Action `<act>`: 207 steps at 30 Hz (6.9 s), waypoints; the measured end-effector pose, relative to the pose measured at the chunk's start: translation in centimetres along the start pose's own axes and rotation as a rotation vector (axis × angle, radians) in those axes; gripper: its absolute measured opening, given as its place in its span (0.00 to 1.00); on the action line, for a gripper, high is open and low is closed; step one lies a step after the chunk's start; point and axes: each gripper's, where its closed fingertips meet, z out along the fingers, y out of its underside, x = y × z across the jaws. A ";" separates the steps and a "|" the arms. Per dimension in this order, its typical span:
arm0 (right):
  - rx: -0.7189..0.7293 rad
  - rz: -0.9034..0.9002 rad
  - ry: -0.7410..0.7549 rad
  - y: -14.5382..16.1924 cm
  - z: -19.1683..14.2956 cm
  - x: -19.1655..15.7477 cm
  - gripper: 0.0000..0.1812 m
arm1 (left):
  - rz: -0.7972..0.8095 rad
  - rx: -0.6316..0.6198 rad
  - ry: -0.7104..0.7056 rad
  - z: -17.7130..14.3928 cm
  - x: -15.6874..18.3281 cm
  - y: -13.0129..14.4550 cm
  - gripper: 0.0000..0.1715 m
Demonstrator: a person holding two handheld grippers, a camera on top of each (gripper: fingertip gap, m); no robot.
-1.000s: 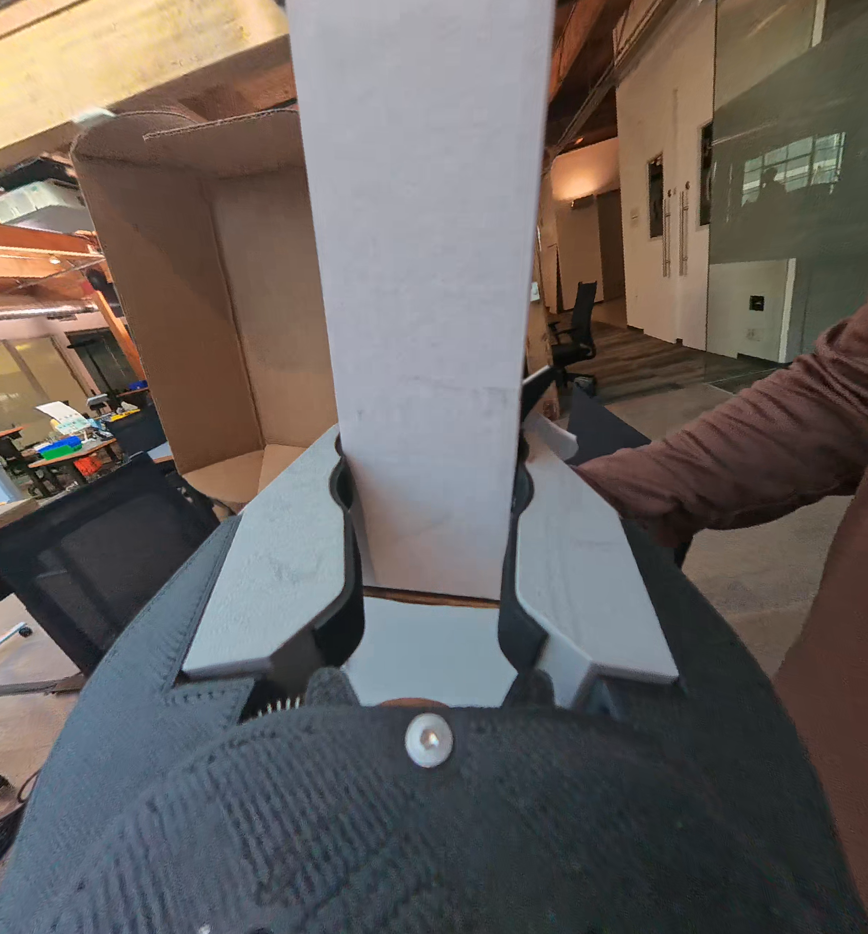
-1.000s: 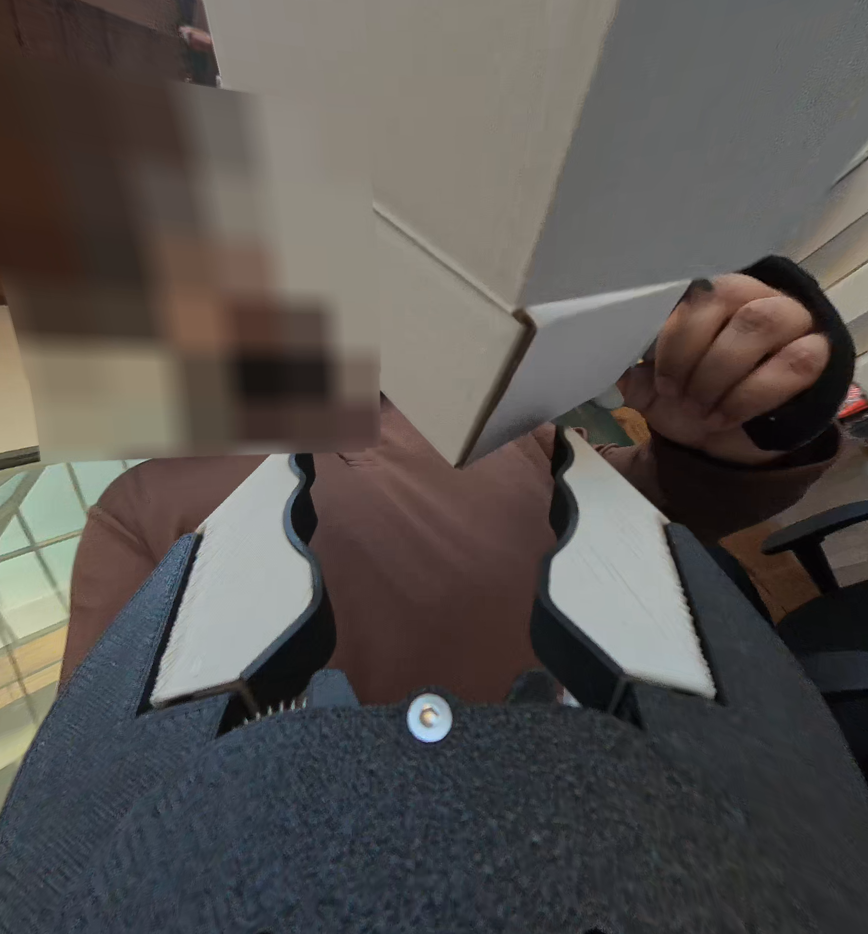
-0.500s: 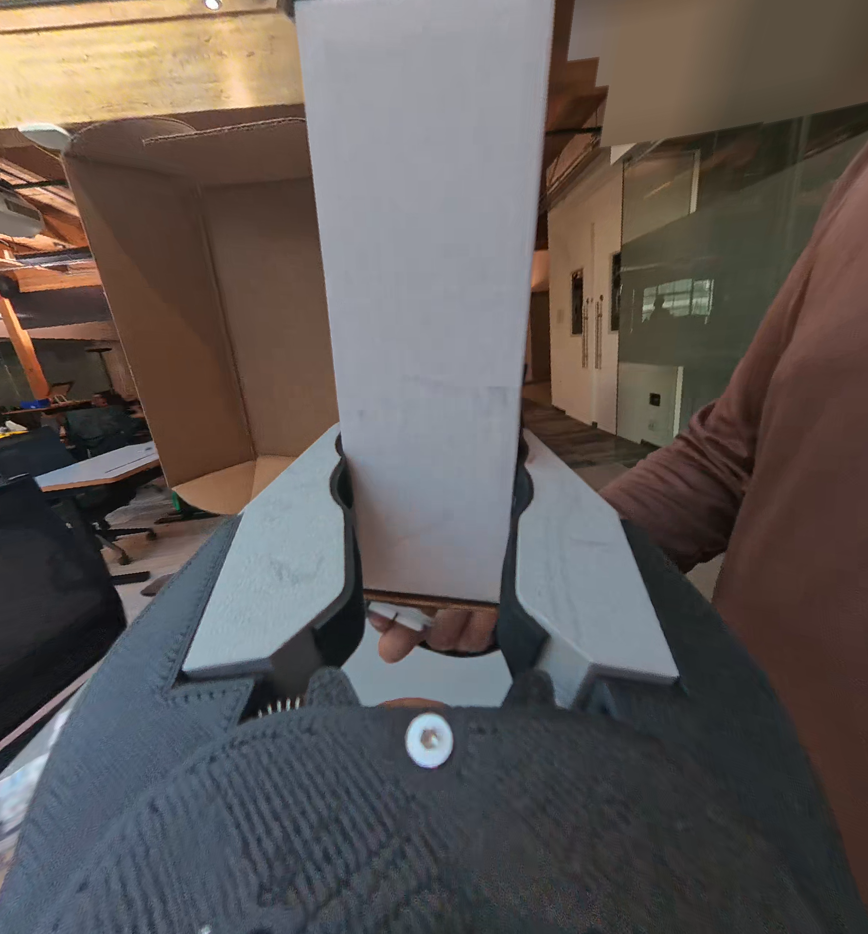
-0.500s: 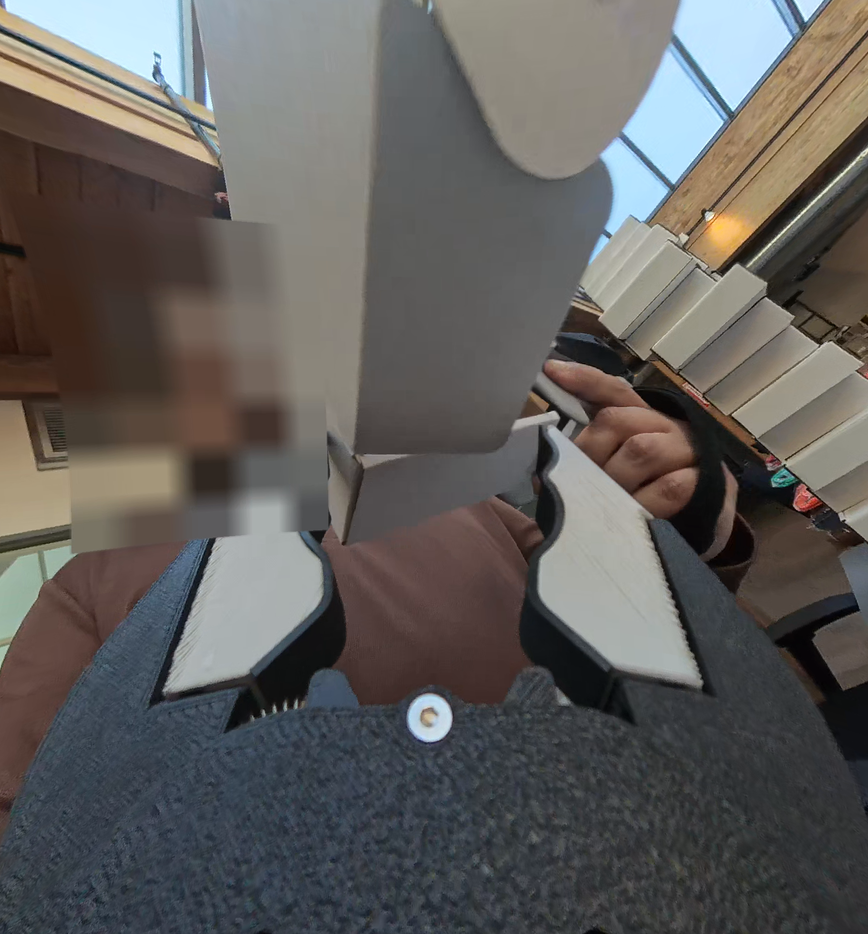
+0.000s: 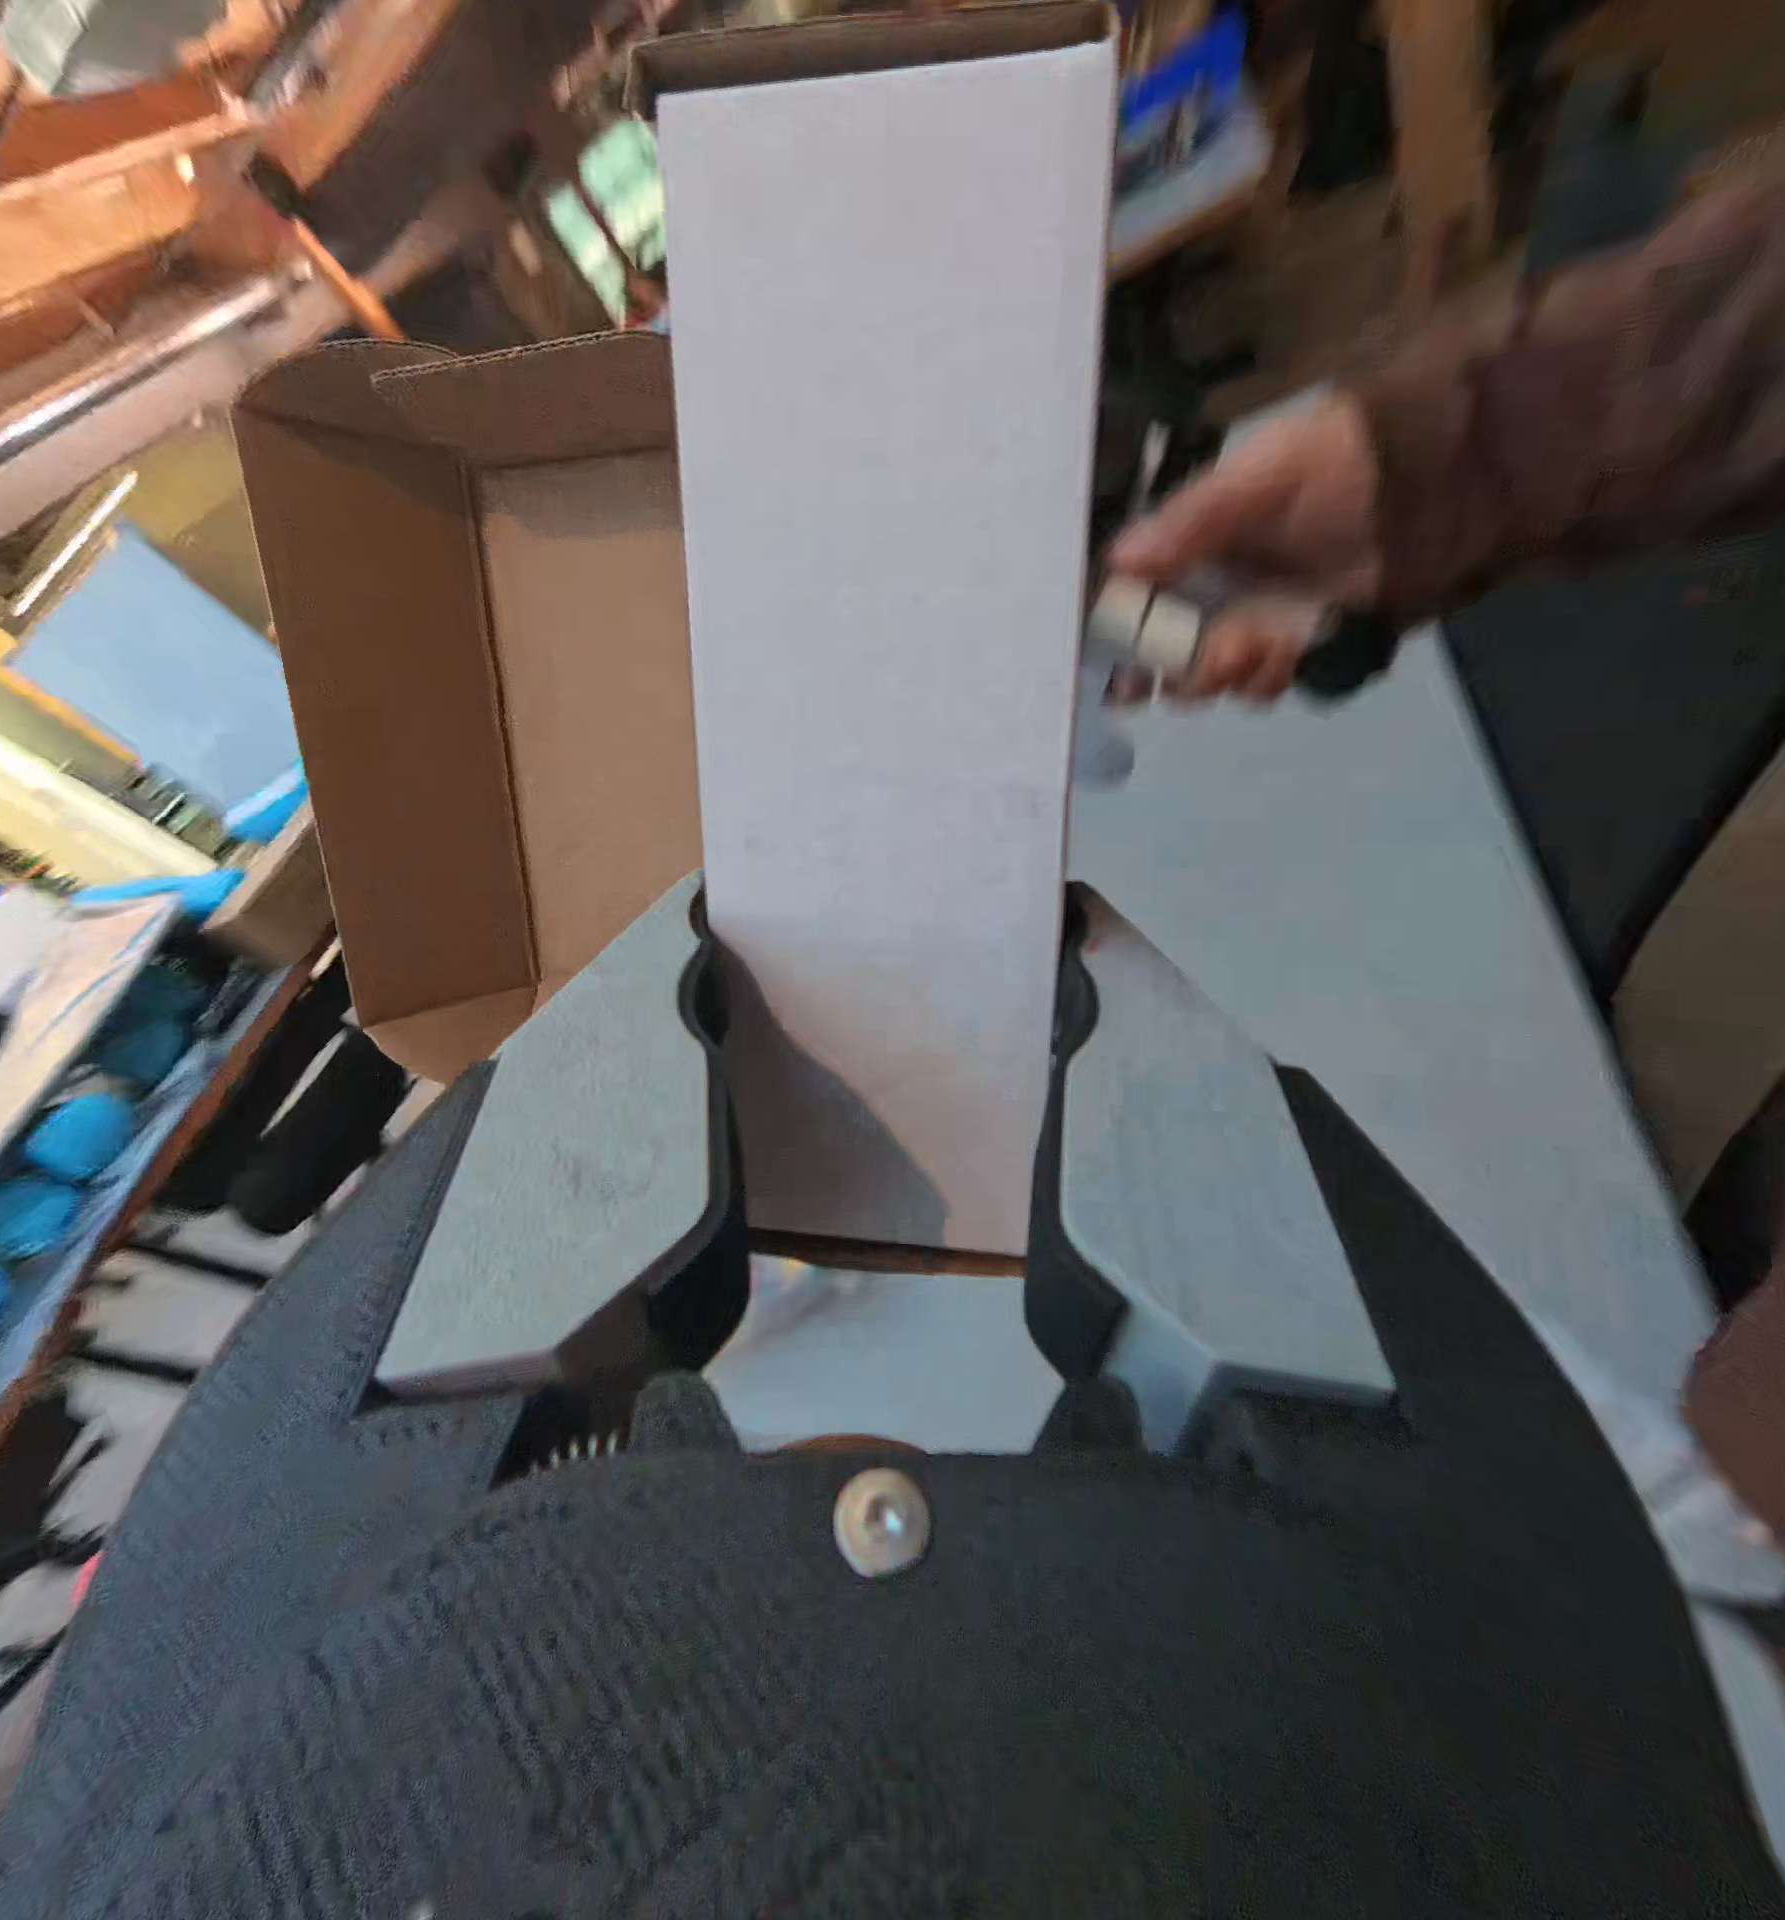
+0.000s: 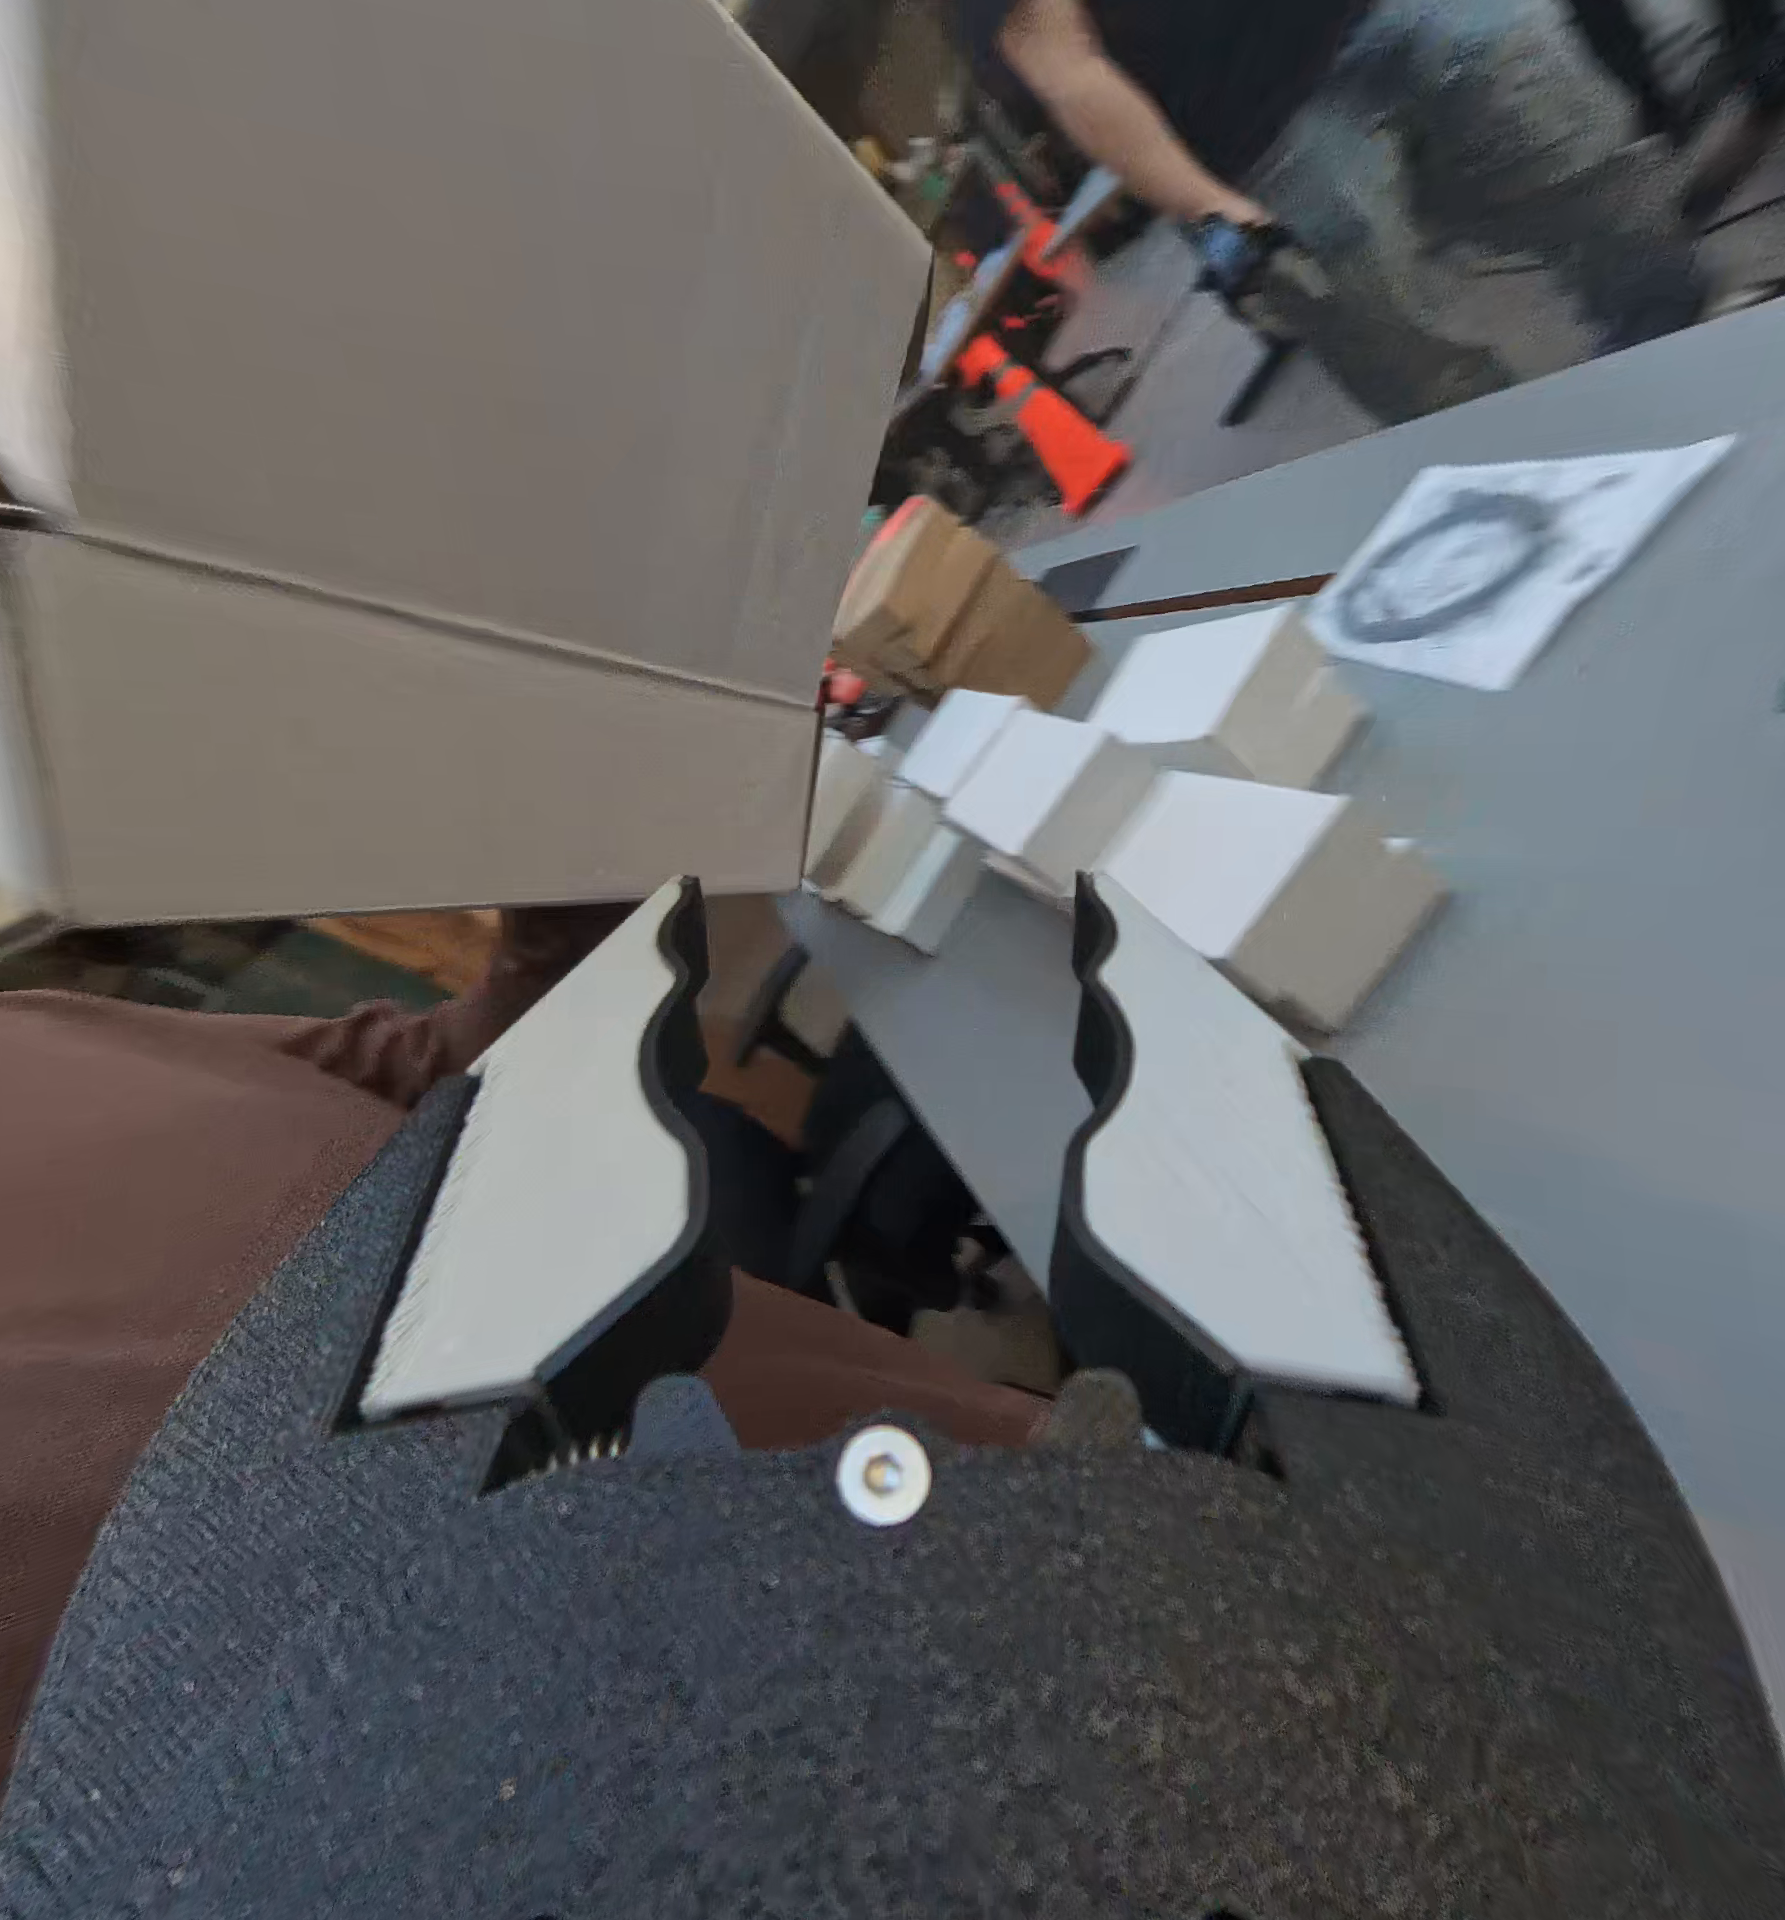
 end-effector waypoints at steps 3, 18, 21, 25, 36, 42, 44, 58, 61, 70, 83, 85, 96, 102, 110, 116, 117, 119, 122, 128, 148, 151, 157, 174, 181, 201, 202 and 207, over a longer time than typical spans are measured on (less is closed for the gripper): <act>-0.053 -0.119 0.266 -0.4 -2.8 1.2 0.35 | 0.227 -0.353 -0.071 2.1 0.2 7.3 0.36; -0.153 -0.114 0.599 0.4 0.5 10.1 0.28 | 0.786 -0.532 -0.068 7.3 5.1 14.2 0.36; -0.155 -0.109 0.606 1.9 1.4 12.0 0.11 | 0.738 -0.548 -0.067 6.7 7.0 15.4 0.36; -0.147 -0.092 0.601 3.6 1.9 14.0 0.00 | 0.585 -0.532 -0.100 5.3 8.9 17.8 0.34; -0.282 -0.355 0.517 5.5 -0.6 25.7 0.01 | -0.072 -0.675 -0.063 4.5 15.0 20.9 0.45; -0.410 -0.386 0.342 8.7 -0.7 28.4 0.16 | -0.321 -0.879 -0.053 4.7 17.2 23.7 0.46; -0.433 -0.416 0.296 8.5 -2.3 28.2 0.26 | -0.366 -0.943 -0.055 4.8 17.2 23.9 0.48; -0.351 -0.108 0.866 -11.6 -9.7 53.7 0.31 | -0.510 -1.155 -0.036 2.6 18.5 23.6 0.47; -0.455 -0.059 0.925 -10.0 -8.4 57.0 0.13 | -0.510 -1.158 -0.036 2.9 18.2 23.3 0.47; -0.346 -0.276 0.882 -12.5 -11.8 47.2 0.05 | -0.566 -1.116 -0.036 2.2 19.2 24.7 0.45; -0.333 -0.122 0.622 0.3 -15.8 28.4 0.05 | -0.604 -0.908 -0.030 5.9 16.2 24.4 0.45; -0.379 -0.086 0.586 3.6 -14.6 27.2 0.05 | -0.606 -0.899 -0.030 5.9 16.3 24.2 0.45; -0.534 -0.036 0.423 12.7 -6.3 23.7 0.05 | -0.636 -0.918 -0.070 4.2 17.0 24.4 0.44; -0.567 -0.053 0.383 14.1 -3.2 23.2 0.05 | -0.665 -0.937 -0.093 3.2 17.6 24.6 0.44; -0.576 -0.051 0.430 15.0 -1.1 24.4 0.08 | -0.714 -0.951 -0.118 2.4 18.3 25.0 0.44; -0.550 -0.088 0.463 14.6 -0.5 25.3 0.09 | -0.712 -0.949 -0.129 2.4 18.1 24.9 0.44; -0.549 -0.090 0.469 14.5 -0.5 25.4 0.09 | -0.714 -0.949 -0.129 2.4 18.0 24.9 0.44; -0.533 -0.093 0.460 14.2 -0.5 25.3 0.08 | -0.714 -0.952 -0.128 2.4 18.0 25.0 0.44; -0.527 -0.107 0.468 13.8 -0.6 25.3 0.08 | -0.711 -0.949 -0.127 2.4 17.9 25.0 0.44; -0.509 -0.120 0.469 13.4 -1.0 25.2 0.08 | -0.711 -0.949 -0.119 2.6 17.9 25.0 0.44; -0.252 -0.413 0.345 5.2 -5.5 19.7 0.09 | -0.700 -0.927 -0.098 3.5 17.9 24.9 0.44; -0.200 -0.468 0.343 3.0 -6.7 18.7 0.09 | -0.698 -0.917 -0.088 4.0 17.8 24.7 0.44; -0.104 -0.564 0.453 -2.3 -10.0 18.9 0.12 | -0.667 -0.897 -0.077 5.2 17.2 24.1 0.44; 0.036 -0.471 0.516 -7.2 -16.3 24.9 0.15 | -0.710 -0.927 -0.097 4.9 17.6 24.2 0.44; 0.273 -0.828 0.131 -18.4 -17.0 5.2 0.17 | -0.738 -0.935 -0.101 5.2 17.7 24.3 0.44; 0.326 -1.044 -0.460 -14.9 -16.3 -13.6 0.03 | -0.821 -0.853 -0.159 4.0 17.3 23.3 0.42; 0.321 -1.065 -0.516 -14.3 -16.6 -15.0 0.03 | -0.819 -0.843 -0.161 4.2 17.2 23.1 0.42; 0.225 -1.135 -0.539 -11.8 -15.1 -14.9 0.08 | -0.796 -0.799 -0.172 4.9 16.5 22.0 0.41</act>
